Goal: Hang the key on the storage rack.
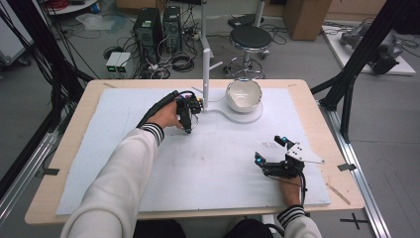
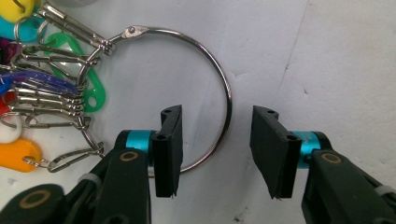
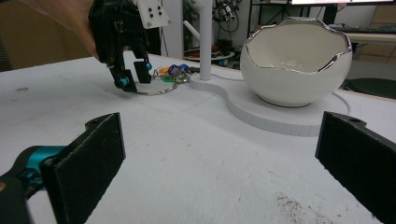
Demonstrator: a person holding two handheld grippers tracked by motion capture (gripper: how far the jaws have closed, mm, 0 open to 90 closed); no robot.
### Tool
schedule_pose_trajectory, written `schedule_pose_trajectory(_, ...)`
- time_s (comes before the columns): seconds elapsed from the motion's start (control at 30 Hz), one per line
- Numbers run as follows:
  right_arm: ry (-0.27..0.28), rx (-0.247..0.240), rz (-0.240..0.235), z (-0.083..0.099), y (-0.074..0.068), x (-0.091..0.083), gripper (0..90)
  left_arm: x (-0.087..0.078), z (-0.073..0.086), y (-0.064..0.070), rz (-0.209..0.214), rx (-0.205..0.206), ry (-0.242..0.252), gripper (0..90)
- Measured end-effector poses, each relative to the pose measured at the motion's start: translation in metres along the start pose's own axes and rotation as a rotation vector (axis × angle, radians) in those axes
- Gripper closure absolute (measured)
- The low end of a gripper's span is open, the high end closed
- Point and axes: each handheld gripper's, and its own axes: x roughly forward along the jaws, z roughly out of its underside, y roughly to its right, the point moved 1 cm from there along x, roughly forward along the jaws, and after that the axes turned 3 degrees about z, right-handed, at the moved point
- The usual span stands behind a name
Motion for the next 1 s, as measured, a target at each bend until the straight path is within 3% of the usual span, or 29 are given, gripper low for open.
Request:
schedule_pose_trajectory(0.07,0.001,0.0,-0.001,0.0,0.0,0.0,0.9,0.0003,-0.0013,-0.0015,-0.006,0.019,-0.014,59.1)
schedule_pose_trajectory(0.13,0.001,0.002,-0.001,0.0,0.0,0.0,0.9,0.0007,-0.0012,-0.0008,0.004,0.008,-0.018,62.3)
schedule_pose_trajectory(0.47,0.0,-0.001,0.0,0.0,0.0,0.0,0.9,0.004,-0.003,-0.0005,0.009,0.032,-0.048,72.9)
schedule_pose_trajectory(1.0,0.001,-0.002,0.003,0.0,-0.0002,0.0,0.9,0.0055,-0.0044,0.0,0.016,0.016,-0.062,79.2)
